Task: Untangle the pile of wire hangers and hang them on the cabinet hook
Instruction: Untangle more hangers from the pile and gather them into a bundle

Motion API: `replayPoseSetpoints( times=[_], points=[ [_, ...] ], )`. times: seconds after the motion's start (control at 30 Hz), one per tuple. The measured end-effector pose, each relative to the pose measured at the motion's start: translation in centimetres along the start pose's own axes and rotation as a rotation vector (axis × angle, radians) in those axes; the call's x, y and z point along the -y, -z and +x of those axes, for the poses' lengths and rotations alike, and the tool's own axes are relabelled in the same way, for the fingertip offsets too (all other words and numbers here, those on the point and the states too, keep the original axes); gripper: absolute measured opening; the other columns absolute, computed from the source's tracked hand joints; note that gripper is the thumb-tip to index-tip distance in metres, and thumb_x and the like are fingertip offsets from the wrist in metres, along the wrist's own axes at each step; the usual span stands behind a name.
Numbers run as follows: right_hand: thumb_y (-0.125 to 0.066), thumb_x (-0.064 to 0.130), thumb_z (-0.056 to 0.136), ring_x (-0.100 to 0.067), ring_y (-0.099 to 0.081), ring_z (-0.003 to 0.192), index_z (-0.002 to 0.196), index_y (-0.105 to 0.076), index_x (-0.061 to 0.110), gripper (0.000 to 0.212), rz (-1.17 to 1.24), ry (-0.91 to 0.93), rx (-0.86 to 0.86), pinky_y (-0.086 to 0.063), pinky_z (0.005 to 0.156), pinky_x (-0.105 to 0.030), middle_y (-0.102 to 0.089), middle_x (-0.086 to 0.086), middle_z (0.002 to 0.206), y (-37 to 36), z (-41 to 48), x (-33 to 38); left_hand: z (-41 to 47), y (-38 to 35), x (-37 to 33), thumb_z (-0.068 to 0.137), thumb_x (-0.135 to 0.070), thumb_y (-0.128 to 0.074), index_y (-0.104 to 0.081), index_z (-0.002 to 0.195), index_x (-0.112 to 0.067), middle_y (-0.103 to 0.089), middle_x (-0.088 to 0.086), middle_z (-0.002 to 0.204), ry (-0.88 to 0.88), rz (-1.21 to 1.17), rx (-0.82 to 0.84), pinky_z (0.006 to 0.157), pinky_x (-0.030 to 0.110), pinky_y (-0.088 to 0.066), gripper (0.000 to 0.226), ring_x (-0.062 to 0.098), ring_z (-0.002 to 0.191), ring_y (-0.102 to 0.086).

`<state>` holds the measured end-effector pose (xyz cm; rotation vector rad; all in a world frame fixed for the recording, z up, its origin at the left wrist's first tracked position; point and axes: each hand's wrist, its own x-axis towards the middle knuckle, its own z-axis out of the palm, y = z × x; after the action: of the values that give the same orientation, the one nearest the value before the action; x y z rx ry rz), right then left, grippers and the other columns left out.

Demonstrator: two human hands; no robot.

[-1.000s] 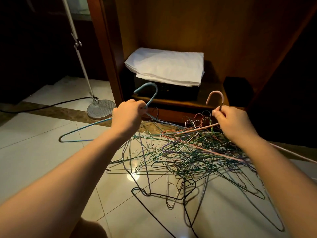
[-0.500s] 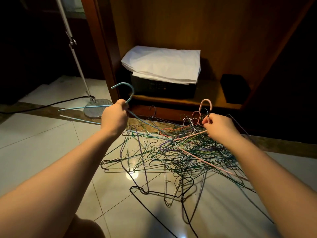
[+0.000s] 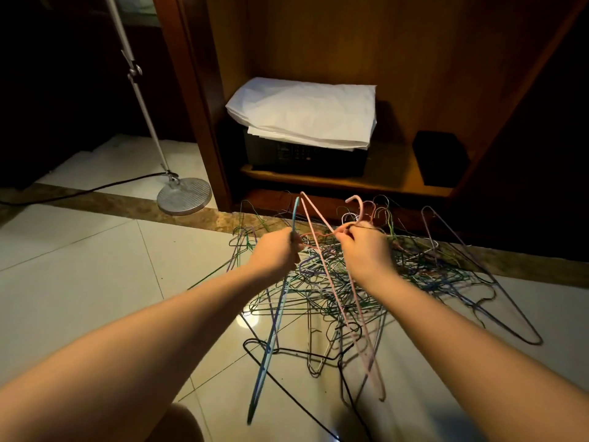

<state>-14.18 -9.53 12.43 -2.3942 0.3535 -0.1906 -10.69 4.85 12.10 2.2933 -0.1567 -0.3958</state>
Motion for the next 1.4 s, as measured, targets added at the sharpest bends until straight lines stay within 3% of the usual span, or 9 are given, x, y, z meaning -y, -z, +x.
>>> replayPoseSetpoints(
  times=[0.17,0.23,0.4,0.53,0.77,0.93,1.07,1.23,1.4],
  points=[
    [-0.054,0.027,0.092,-0.017,-0.057,0.079,0.097,-0.069,0.016,0.019,0.066,-0.013,0.021,-0.043,0.064,-0.027,-0.065,-0.001,0.093,-2.6,-1.2,0.7,-0.4,-2.2,-0.6,0.094,-0.010,-0.049,-0.057,0.099,-0.009,-0.066,0.014,0.099,-0.007,-0.072,-0.068,0.082,0.044,-0.053,0.010,0.028,0.085,-0.063],
    [-0.055,0.028,0.091,-0.021,-0.061,0.087,0.102,-0.069,0.015,0.022,0.098,-0.005,-0.033,-0.047,0.071,-0.029,-0.068,-0.004,0.099,-3.7,-1.7,0.8,0.1,-1.9,-0.4,0.091,-0.005,-0.051,-0.057,0.099,-0.011,-0.066,0.014,0.099,-0.009,-0.052,-0.061,0.081,0.045,-0.054,0.012,0.030,0.087,-0.063],
    [-0.061,0.024,0.089,-0.014,-0.061,0.078,0.101,-0.069,0.014,0.018,0.291,-0.021,-0.193,-0.034,0.053,-0.008,-0.069,0.000,0.090,-4.9,-3.4,0.2,-0.1,-1.1,0.0,0.092,0.001,-0.047,-0.053,0.100,-0.012,-0.062,0.009,0.090,0.036,-0.239,0.046,0.061,0.028,-0.053,0.016,0.015,0.069,-0.059],
    [-0.060,0.021,0.089,-0.007,-0.054,0.078,0.110,-0.063,0.015,0.022,0.330,-0.032,-0.198,-0.034,0.052,0.005,-0.062,0.005,0.091,-5.0,-3.7,0.3,-0.7,-2.0,-0.4,0.093,0.002,-0.041,-0.055,0.117,-0.013,-0.064,0.012,0.093,-0.018,-0.246,0.167,0.072,0.036,-0.054,0.032,0.023,0.082,-0.061],
    [-0.057,0.021,0.091,-0.007,-0.057,0.076,0.100,-0.063,0.016,0.012,0.366,0.013,-0.220,-0.039,0.055,-0.005,-0.065,0.003,0.092,-4.4,-3.2,0.2,-1.1,-0.6,-0.6,0.096,-0.006,-0.041,-0.058,0.109,-0.015,-0.062,0.010,0.097,0.015,-0.547,0.415,0.075,0.035,-0.055,0.024,0.021,0.084,-0.063],
    [-0.050,0.021,0.094,-0.007,-0.050,0.070,0.100,-0.062,0.012,0.016,0.347,0.022,-0.222,-0.031,0.052,-0.013,-0.059,0.003,0.090,-5.4,-2.5,-0.3,-0.5,1.1,0.6,0.098,-0.011,-0.039,-0.055,0.113,-0.008,-0.046,0.000,0.075,-0.018,-0.539,0.273,0.060,0.021,-0.055,0.022,0.010,0.061,-0.053],
    [-0.048,0.021,0.095,-0.020,-0.057,0.084,0.103,-0.063,0.013,0.018,0.270,-0.081,-0.111,-0.045,0.066,-0.028,-0.064,-0.004,0.097,-7.8,-2.3,-3.5,0.1,3.0,3.2,0.098,-0.012,-0.040,-0.058,0.109,-0.013,-0.036,0.001,0.070,0.016,-0.410,0.280,0.047,0.019,-0.039,0.021,0.011,0.055,-0.040],
    [-0.046,0.020,0.094,-0.023,-0.055,0.081,0.105,-0.064,0.014,0.022,0.084,-0.239,0.050,-0.034,0.063,-0.025,-0.067,-0.009,0.102,-11.8,-2.0,-6.8,2.2,5.5,8.5,0.096,-0.016,-0.046,-0.062,0.093,-0.025,-0.045,-0.001,0.070,0.062,-0.108,0.080,0.045,0.017,-0.028,0.018,0.010,0.056,-0.037],
    [-0.045,0.022,0.094,-0.028,-0.059,0.095,0.108,-0.063,0.018,0.023,-0.129,-0.167,0.362,-0.039,0.068,-0.026,-0.066,-0.009,0.109,-18.1,-1.7,-6.9,3.1,6.5,15.1,0.095,-0.015,-0.048,-0.063,0.097,-0.019,-0.054,-0.004,0.074,0.058,0.010,-0.163,0.058,0.025,-0.035,0.016,0.010,0.064,-0.044]
  ],
)
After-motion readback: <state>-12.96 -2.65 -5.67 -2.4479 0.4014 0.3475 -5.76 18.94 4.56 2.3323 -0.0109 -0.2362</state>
